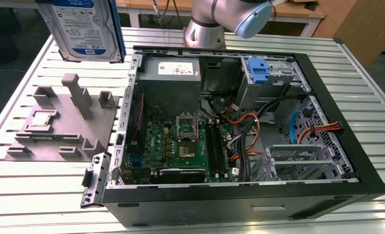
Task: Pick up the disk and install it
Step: 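Pick up the disk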
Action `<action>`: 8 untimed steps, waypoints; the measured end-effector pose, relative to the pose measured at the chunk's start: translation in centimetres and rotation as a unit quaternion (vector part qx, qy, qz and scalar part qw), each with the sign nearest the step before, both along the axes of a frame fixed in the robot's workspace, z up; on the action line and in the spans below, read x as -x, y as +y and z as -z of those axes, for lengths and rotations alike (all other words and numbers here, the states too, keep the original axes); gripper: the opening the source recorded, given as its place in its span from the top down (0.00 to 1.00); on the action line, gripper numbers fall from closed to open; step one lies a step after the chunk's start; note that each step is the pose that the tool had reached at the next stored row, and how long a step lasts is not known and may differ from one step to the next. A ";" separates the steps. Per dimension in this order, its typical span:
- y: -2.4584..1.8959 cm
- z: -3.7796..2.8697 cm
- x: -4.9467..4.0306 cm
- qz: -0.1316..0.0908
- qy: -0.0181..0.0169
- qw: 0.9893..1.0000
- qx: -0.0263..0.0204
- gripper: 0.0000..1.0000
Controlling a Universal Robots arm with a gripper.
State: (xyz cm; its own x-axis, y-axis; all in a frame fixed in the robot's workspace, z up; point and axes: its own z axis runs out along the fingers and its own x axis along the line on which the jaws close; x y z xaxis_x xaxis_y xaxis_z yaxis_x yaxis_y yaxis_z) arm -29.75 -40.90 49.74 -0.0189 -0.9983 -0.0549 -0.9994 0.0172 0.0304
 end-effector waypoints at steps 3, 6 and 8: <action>-0.12 0.01 -0.02 0.000 0.000 1.000 0.000 0.63; -0.67 0.03 -0.02 0.000 0.000 1.000 0.000 0.63; -1.07 0.04 -0.02 0.000 0.000 1.000 0.000 0.63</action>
State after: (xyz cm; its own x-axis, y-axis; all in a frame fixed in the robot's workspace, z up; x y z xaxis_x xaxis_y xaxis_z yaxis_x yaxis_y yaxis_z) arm -29.73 -41.97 49.70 -0.0187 -0.9983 -0.0548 -0.9994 0.0170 0.0304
